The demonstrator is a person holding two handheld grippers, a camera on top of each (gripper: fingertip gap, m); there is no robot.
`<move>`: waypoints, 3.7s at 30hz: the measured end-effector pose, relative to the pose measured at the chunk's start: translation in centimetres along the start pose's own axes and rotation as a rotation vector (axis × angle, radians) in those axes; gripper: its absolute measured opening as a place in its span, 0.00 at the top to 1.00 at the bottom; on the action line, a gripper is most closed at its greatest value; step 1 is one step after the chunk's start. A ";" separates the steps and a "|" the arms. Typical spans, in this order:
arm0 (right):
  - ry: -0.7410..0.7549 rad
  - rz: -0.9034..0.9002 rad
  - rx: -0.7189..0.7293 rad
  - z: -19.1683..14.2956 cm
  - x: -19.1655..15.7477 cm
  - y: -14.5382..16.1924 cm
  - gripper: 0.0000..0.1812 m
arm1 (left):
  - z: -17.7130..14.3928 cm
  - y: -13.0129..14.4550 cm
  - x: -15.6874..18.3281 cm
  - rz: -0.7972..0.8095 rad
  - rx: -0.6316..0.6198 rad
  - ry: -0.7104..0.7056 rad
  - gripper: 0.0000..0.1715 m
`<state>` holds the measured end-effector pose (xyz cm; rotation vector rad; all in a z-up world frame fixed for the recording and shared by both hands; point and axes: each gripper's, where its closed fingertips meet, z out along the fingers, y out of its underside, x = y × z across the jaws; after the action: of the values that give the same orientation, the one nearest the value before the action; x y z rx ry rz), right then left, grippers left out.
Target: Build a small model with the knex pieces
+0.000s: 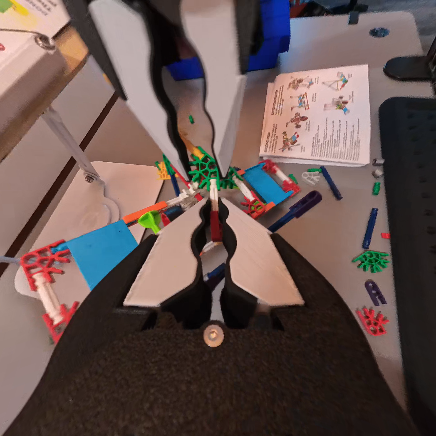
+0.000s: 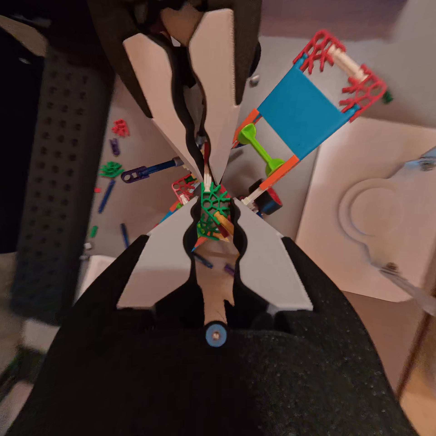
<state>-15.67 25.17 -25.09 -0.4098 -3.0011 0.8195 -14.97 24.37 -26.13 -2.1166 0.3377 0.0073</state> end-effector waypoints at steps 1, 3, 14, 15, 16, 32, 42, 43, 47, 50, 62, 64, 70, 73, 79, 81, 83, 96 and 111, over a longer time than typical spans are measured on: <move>0.065 -0.035 0.011 -0.1 0.1 -0.1 0.87 | -0.1 -0.2 -0.1 -0.039 0.025 0.016 0.98; 0.208 -0.119 0.006 -0.2 0.3 -0.1 0.87 | 0.0 -0.2 -0.1 -0.104 0.049 0.055 0.98; 1.020 -0.762 -0.201 -2.0 2.3 -1.3 0.87 | -0.6 -1.3 -1.4 -0.387 0.214 0.205 0.98; 1.109 -0.841 -0.214 -2.3 2.4 -1.7 0.87 | -1.0 -1.5 -1.6 -0.415 0.241 0.221 0.98; 1.197 -0.915 -0.221 -2.6 2.5 -2.1 0.87 | -1.3 -1.6 -1.7 -0.437 0.262 0.234 0.98; 0.895 -0.557 -0.114 -2.4 3.7 -2.0 0.90 | -1.4 0.0 -2.8 -0.400 0.170 0.127 0.97; 0.873 -0.562 -0.056 -0.9 6.0 -2.1 0.94 | -2.2 1.7 -3.8 -0.496 0.118 0.093 0.90; 0.872 -0.558 -0.042 -0.8 6.2 -2.2 0.94 | -2.2 2.0 -3.9 -0.503 0.102 0.084 0.91; 0.818 -0.459 0.024 -0.5 7.0 -2.3 0.93 | -2.4 2.0 -4.2 -0.496 0.106 0.063 0.93; 0.731 -0.325 0.073 -0.2 7.0 -2.2 0.94 | -2.5 2.0 -4.2 -0.482 0.095 0.055 0.92; 0.807 -0.444 -0.053 -3.7 7.6 -2.2 0.92 | -2.7 2.7 -3.8 -0.490 0.063 0.084 0.94; 0.809 -0.451 -0.093 -3.5 8.1 -2.1 0.92 | -2.8 3.0 -4.1 -0.488 0.053 0.064 0.93; 0.765 -0.394 -0.087 -1.9 8.9 -1.8 0.93 | -3.7 3.7 -4.6 -0.530 0.041 0.043 0.92; 0.737 -0.348 -0.058 -1.2 9.3 -1.3 0.93 | -3.9 3.8 -4.4 -0.550 0.043 0.063 0.92; 0.680 -0.277 -0.029 -1.0 9.2 -1.3 0.94 | -3.9 4.2 -4.4 -0.525 0.006 0.044 0.93; 0.673 -0.258 -0.011 -1.3 9.2 -1.5 0.94 | -3.8 4.4 -4.5 -0.527 -0.001 0.036 0.94; 0.689 -0.266 -0.015 -1.8 9.3 -1.6 0.94 | -3.8 4.5 -4.6 -0.516 -0.005 0.028 0.94; 0.660 -0.119 0.057 -1.1 10.7 -0.4 0.93 | -3.8 4.1 -4.9 -0.480 -0.017 -0.028 0.93; 0.762 -0.086 0.050 -6.0 11.2 1.4 0.89 | -3.4 4.3 -4.9 -0.478 -0.033 -0.033 0.94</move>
<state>-25.72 32.17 -21.29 -0.4559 -2.2695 0.5561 -21.14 20.54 -27.18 -2.1793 -0.1937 -0.2320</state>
